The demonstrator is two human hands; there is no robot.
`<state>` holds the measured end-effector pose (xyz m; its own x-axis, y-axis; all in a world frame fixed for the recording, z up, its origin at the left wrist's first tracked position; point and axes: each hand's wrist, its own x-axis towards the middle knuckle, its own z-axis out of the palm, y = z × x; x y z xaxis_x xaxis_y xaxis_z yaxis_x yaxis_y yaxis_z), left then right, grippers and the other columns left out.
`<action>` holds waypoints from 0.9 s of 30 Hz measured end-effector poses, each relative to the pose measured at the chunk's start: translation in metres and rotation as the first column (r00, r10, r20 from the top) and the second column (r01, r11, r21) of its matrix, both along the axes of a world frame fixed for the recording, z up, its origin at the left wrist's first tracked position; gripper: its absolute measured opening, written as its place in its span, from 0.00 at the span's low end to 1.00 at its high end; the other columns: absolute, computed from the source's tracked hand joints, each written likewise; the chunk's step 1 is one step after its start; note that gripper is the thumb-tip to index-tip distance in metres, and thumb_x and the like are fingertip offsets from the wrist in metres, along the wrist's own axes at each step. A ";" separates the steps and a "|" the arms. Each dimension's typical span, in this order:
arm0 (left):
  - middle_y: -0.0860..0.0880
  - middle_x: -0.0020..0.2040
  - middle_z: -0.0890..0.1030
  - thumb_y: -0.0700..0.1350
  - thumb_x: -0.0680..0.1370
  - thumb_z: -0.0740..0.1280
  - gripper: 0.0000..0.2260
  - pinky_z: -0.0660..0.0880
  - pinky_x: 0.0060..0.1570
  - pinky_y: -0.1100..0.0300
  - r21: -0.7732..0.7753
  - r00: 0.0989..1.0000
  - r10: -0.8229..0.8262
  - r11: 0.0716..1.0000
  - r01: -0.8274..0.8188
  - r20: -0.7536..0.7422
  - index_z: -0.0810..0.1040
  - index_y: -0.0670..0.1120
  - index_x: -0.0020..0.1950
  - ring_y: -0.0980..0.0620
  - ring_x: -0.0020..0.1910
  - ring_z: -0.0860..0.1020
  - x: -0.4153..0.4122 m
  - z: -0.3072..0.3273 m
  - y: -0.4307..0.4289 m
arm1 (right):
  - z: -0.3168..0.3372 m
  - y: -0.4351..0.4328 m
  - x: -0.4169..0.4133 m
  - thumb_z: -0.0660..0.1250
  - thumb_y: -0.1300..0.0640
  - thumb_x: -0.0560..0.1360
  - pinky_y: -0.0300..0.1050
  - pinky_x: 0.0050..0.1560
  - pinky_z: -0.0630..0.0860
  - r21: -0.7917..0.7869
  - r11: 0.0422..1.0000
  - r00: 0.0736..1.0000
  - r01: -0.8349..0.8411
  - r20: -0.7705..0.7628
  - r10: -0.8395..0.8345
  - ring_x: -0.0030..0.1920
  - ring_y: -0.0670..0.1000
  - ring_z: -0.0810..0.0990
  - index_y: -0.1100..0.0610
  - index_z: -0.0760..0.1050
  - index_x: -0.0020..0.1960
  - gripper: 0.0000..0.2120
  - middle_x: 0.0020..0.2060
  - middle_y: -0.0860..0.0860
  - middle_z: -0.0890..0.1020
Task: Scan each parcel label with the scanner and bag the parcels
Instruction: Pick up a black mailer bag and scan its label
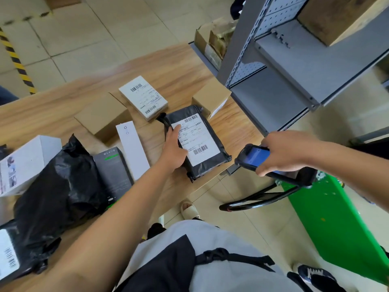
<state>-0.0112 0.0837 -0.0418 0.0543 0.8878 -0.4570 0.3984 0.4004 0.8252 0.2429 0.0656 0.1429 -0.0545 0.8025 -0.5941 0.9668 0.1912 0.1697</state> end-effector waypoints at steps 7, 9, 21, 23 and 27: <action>0.53 0.80 0.55 0.27 0.75 0.57 0.38 0.68 0.60 0.59 -0.107 0.975 -0.193 0.978 0.181 -0.111 0.53 0.53 0.81 0.46 0.75 0.62 -0.009 0.019 0.028 | -0.021 -0.012 0.031 0.77 0.34 0.55 0.42 0.26 0.74 -0.248 0.895 0.743 0.370 -0.500 -0.445 0.23 0.48 0.74 0.49 0.71 0.33 0.23 0.26 0.45 0.73; 0.51 0.79 0.56 0.27 0.75 0.56 0.37 0.69 0.60 0.58 -0.106 0.965 -0.204 0.976 0.188 -0.167 0.55 0.52 0.80 0.44 0.74 0.64 -0.005 0.024 0.030 | -0.033 -0.020 0.035 0.76 0.33 0.53 0.39 0.27 0.74 -0.305 0.856 0.614 0.419 -0.599 -0.514 0.30 0.46 0.77 0.47 0.75 0.40 0.25 0.36 0.44 0.75; 0.45 0.79 0.47 0.68 0.66 0.73 0.42 0.52 0.73 0.44 0.088 0.712 0.106 0.994 -0.063 -0.694 0.58 0.58 0.74 0.42 0.77 0.48 0.096 0.014 -0.047 | -0.091 -0.036 0.042 0.76 0.53 0.74 0.38 0.30 0.77 -0.638 0.604 -0.209 0.478 -0.750 -0.627 0.30 0.43 0.81 0.53 0.87 0.48 0.05 0.33 0.47 0.83; 0.44 0.79 0.46 0.66 0.65 0.74 0.44 0.52 0.73 0.44 0.057 0.679 0.116 0.993 -0.108 -0.725 0.55 0.59 0.75 0.41 0.77 0.49 0.100 0.011 -0.051 | -0.093 -0.032 0.043 0.75 0.55 0.75 0.36 0.28 0.76 -0.655 0.606 -0.232 0.450 -0.742 -0.629 0.28 0.41 0.80 0.54 0.87 0.49 0.05 0.32 0.45 0.82; 0.42 0.78 0.49 0.63 0.65 0.75 0.48 0.53 0.72 0.45 -0.003 0.661 0.165 0.969 -0.245 -0.732 0.51 0.57 0.77 0.40 0.75 0.53 0.092 0.009 -0.054 | -0.102 -0.028 0.045 0.74 0.56 0.76 0.36 0.27 0.75 -0.679 0.609 -0.254 0.409 -0.726 -0.639 0.28 0.42 0.78 0.52 0.86 0.44 0.03 0.30 0.44 0.80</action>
